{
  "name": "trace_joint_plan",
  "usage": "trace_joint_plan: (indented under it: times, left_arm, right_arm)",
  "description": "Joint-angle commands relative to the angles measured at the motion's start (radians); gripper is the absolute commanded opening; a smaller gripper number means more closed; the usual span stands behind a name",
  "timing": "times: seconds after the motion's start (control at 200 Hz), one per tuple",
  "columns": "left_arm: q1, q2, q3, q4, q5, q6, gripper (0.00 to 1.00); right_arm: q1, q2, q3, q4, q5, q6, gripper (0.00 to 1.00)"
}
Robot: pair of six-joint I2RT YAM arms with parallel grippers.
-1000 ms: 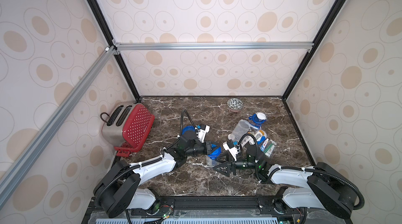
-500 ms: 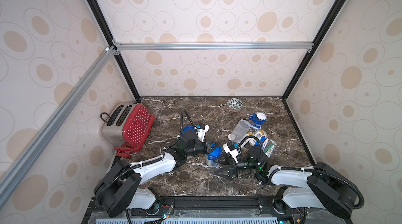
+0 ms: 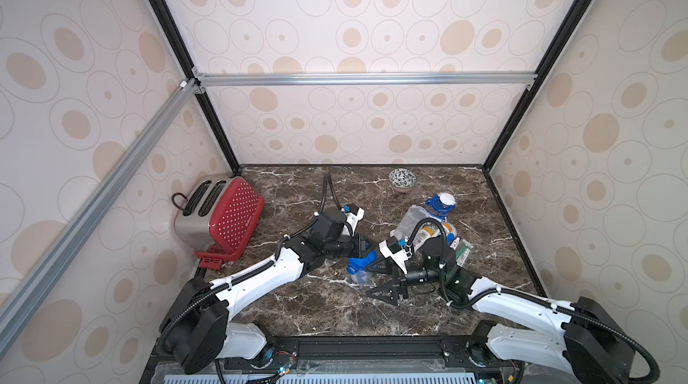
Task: Take out toiletry kits
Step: Unfasten the latch on the container, then adjust the container at the center of the board.
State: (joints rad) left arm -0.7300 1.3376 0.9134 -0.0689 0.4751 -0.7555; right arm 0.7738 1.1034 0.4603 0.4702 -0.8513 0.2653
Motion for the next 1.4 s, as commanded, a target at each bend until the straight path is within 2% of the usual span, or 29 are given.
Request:
trace_joint_plan:
  times: [0.0,0.115,0.2,0.3,0.481,0.666,0.846,1.132,1.392]
  left_arm:
    - [-0.003,-0.048,0.113,-0.175,-0.05,0.095,0.34]
    - [-0.002,-0.092,0.144,-0.254,-0.101,0.124,0.45]
    - [-0.002,-0.16,0.132,-0.335,-0.192,0.125,0.47]
    - [-0.002,-0.239,0.1,-0.436,-0.273,0.117,0.48]
    - [-0.002,-0.31,0.018,-0.48,-0.258,0.093,0.48]
    - [-0.002,-0.291,-0.039,-0.395,-0.195,0.07,0.44]
    - [-0.002,-0.239,-0.031,-0.374,-0.199,0.076,0.4]
    - [-0.002,-0.185,-0.034,-0.339,-0.196,0.081,0.35]
    - [-0.002,-0.153,-0.021,-0.33,-0.189,0.093,0.33]
  right_arm:
    - [-0.001,-0.047,0.031,-0.179,0.044,-0.071,0.94]
    - [-0.004,-0.1,0.031,-0.233,0.121,-0.048,0.93]
    - [-0.014,-0.149,0.039,-0.29,0.168,-0.025,0.92]
    - [-0.036,-0.186,0.053,-0.39,0.31,0.015,0.9]
    - [-0.097,-0.118,0.084,-0.441,0.341,0.047,0.88]
    - [-0.096,-0.008,0.13,-0.403,0.266,0.047,0.86]
    - [-0.096,0.061,0.153,-0.349,0.186,0.06,0.85]
    - [-0.094,0.046,0.134,-0.308,0.097,0.1,0.83]
    - [-0.073,0.054,0.124,-0.301,0.069,0.107,0.82]
